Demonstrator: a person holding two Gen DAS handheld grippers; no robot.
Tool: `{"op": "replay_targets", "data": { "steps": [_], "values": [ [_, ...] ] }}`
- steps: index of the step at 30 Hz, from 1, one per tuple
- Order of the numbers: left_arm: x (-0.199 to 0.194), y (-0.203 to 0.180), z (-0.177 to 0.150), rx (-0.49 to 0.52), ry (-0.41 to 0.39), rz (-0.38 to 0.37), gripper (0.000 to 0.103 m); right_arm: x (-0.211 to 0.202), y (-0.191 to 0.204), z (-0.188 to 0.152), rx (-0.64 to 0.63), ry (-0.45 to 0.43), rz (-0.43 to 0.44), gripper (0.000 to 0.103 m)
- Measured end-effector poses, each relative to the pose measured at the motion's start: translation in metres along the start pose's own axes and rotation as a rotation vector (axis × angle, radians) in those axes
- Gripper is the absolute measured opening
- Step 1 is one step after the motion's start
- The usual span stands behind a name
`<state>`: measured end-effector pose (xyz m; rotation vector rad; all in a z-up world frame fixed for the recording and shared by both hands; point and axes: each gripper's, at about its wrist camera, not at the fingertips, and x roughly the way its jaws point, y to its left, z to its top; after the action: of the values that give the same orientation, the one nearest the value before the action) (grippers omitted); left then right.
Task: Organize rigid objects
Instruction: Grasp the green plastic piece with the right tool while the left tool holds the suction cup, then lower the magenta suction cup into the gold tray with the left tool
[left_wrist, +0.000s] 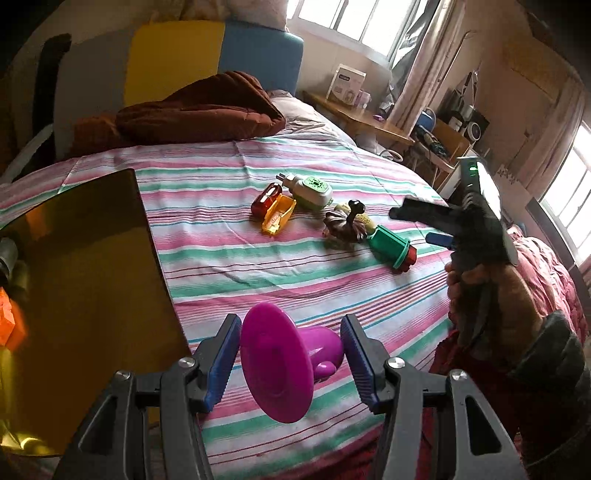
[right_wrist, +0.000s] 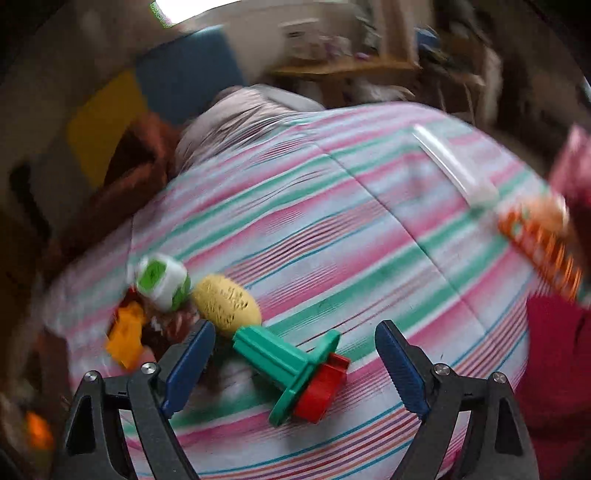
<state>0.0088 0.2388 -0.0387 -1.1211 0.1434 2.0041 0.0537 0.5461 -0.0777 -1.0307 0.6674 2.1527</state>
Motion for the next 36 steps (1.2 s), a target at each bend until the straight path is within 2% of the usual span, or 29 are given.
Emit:
{"op": "replay_targets", "data": {
  "steps": [3, 5, 8, 9, 10, 11, 12, 16, 22, 23, 24, 26, 29, 32, 36],
  "values": [
    [-0.006, 0.003, 0.000, 0.001, -0.002, -0.007, 0.056, 0.004, 0.024, -0.005, -0.168, 0.007, -0.059, 0.080],
    [-0.010, 0.005, -0.001, 0.007, -0.007, -0.010, 0.056, 0.011, 0.040, -0.007, -0.307, 0.034, -0.129, 0.076],
    [-0.017, 0.009, -0.001, 0.013, -0.021, -0.002, 0.056, 0.037, 0.058, -0.010, -0.536, 0.164, -0.178, 0.068],
    [-0.020, 0.011, -0.001, 0.010, -0.029, -0.004, 0.056, 0.048, 0.061, -0.012, -0.598, 0.207, -0.203, 0.059],
    [-0.022, 0.013, -0.001, 0.007, -0.037, -0.003, 0.056, 0.054, 0.061, -0.014, -0.622, 0.239, -0.207, 0.054],
    [-0.026, 0.015, -0.001, 0.004, -0.049, 0.004, 0.056, 0.055, 0.060, -0.012, -0.614, 0.254, -0.167, 0.037],
    [-0.029, 0.017, -0.001, 0.003, -0.057, 0.009, 0.056, 0.054, 0.059, -0.009, -0.593, 0.268, -0.131, 0.030],
    [-0.035, 0.027, -0.005, -0.012, -0.067, 0.027, 0.056, 0.045, 0.053, -0.011, -0.518, 0.266, -0.138, 0.030],
    [-0.043, 0.045, -0.011, -0.057, -0.079, 0.055, 0.056, -0.020, 0.056, -0.004, -0.443, 0.042, -0.103, 0.030],
    [-0.045, 0.047, -0.013, -0.064, -0.084, 0.060, 0.056, -0.029, 0.059, -0.003, -0.432, 0.017, -0.075, 0.030],
    [-0.049, 0.051, -0.014, -0.074, -0.092, 0.069, 0.056, -0.043, 0.062, -0.003, -0.422, -0.009, 0.003, 0.030],
    [-0.055, 0.060, -0.016, -0.092, -0.105, 0.087, 0.056, -0.056, 0.078, -0.011, -0.452, -0.005, 0.159, 0.030],
    [-0.063, 0.076, -0.019, -0.129, -0.119, 0.125, 0.056, -0.057, 0.113, -0.040, -0.585, 0.045, 0.264, 0.030],
    [-0.070, 0.096, -0.024, -0.172, -0.127, 0.183, 0.056, -0.040, 0.144, -0.071, -0.680, 0.102, 0.273, 0.030],
    [-0.083, 0.126, -0.031, -0.240, -0.141, 0.280, 0.056, -0.005, 0.157, -0.098, -0.703, 0.184, 0.266, 0.030]
  ]
}}
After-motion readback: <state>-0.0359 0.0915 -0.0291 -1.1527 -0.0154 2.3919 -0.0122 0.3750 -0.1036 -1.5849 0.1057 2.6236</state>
